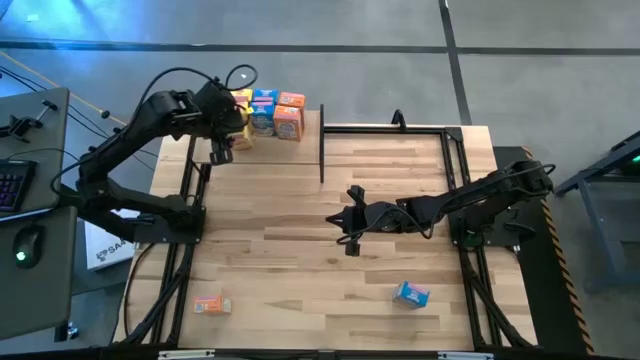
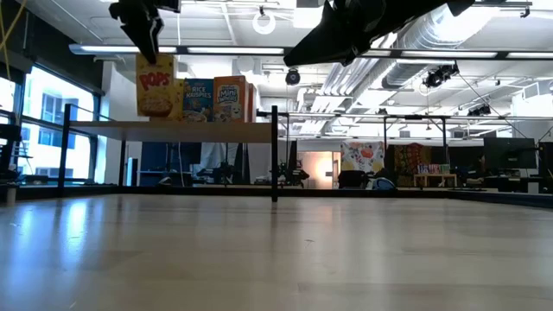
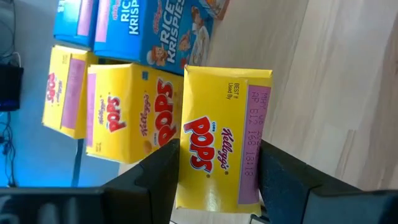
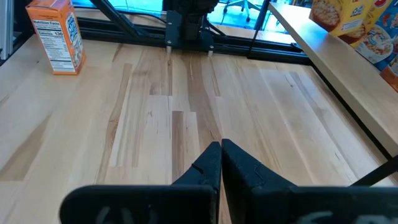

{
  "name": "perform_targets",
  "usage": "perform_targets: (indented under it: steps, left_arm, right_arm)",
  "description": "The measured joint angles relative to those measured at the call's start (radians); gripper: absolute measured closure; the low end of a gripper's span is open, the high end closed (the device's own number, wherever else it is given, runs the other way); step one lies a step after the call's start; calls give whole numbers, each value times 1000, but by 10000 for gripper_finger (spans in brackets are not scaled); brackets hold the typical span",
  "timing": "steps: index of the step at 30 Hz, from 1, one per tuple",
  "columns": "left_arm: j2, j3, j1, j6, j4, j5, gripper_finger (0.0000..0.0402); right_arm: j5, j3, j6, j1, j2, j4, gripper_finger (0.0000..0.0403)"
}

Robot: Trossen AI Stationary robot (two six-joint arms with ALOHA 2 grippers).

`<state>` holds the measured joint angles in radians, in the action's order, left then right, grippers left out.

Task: Stack cereal on shelf
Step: Put the yellow cereal box on the shelf aligned with other yellow cereal boxes

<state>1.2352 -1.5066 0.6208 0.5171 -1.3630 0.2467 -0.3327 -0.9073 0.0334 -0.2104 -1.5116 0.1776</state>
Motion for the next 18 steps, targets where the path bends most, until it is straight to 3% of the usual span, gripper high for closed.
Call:
perform_targets:
  steps: [18]
  left_arm:
    - [43, 0, 7, -8, 6, -1, 217]
  right_arm:
    - [11, 0, 0, 0, 0, 0, 402]
